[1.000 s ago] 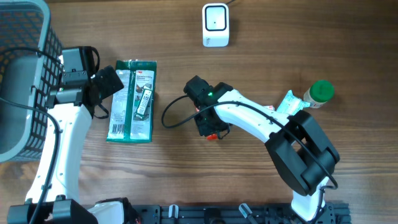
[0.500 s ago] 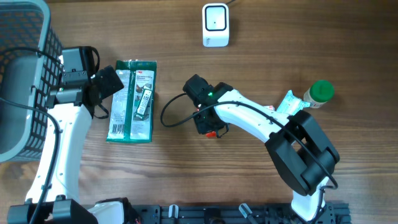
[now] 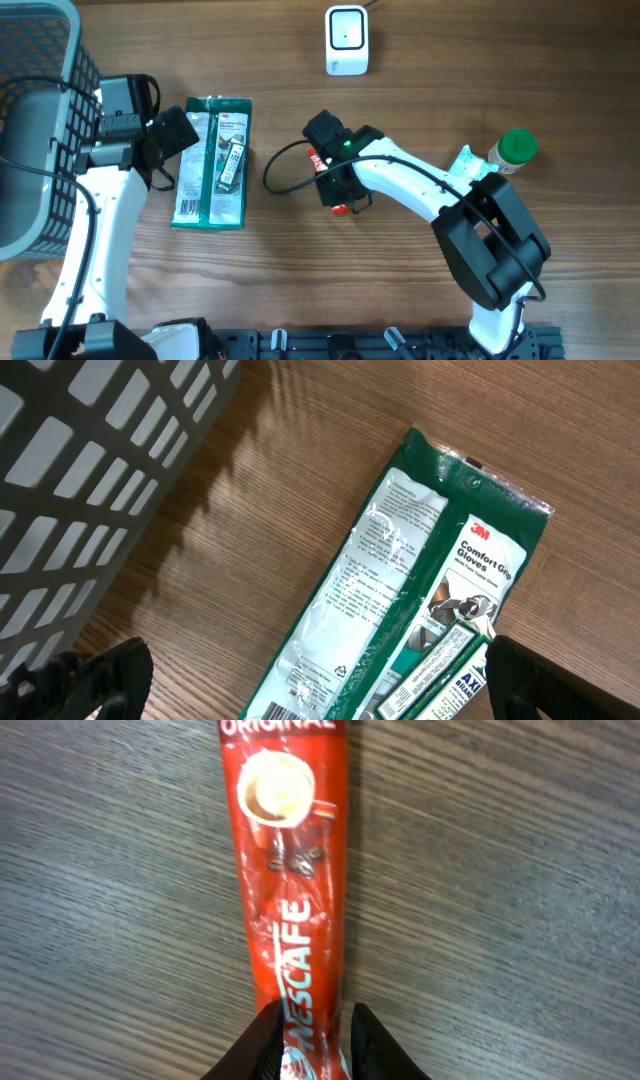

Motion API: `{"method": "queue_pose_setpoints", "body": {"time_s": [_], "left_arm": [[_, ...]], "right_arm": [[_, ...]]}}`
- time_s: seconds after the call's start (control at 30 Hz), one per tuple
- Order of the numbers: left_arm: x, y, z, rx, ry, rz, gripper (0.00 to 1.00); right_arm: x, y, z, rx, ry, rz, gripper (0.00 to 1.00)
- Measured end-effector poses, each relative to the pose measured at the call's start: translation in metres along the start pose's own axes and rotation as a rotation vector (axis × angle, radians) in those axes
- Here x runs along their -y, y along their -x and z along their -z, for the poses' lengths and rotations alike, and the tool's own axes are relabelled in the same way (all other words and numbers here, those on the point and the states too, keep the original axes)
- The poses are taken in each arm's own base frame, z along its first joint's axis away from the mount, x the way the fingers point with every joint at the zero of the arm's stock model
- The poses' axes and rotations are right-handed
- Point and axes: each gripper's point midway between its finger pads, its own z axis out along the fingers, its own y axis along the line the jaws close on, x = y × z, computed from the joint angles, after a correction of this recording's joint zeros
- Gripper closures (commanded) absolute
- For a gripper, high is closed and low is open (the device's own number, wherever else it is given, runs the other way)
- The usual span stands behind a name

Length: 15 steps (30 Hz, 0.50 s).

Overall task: Scan the item barcode
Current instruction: 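Close the right gripper on the red Nescafe stick and lift it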

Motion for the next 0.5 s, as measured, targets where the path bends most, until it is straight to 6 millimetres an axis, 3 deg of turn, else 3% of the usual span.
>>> {"method": "queue_pose_setpoints", "body": {"time_s": [0.5], "left_arm": [[0.0000,0.0000,0.0001,0.000,0.000,0.000,0.00]], "right_arm": [[-0.0019,0.0080,0.0002,0.030,0.015,0.002,0.81]]}}
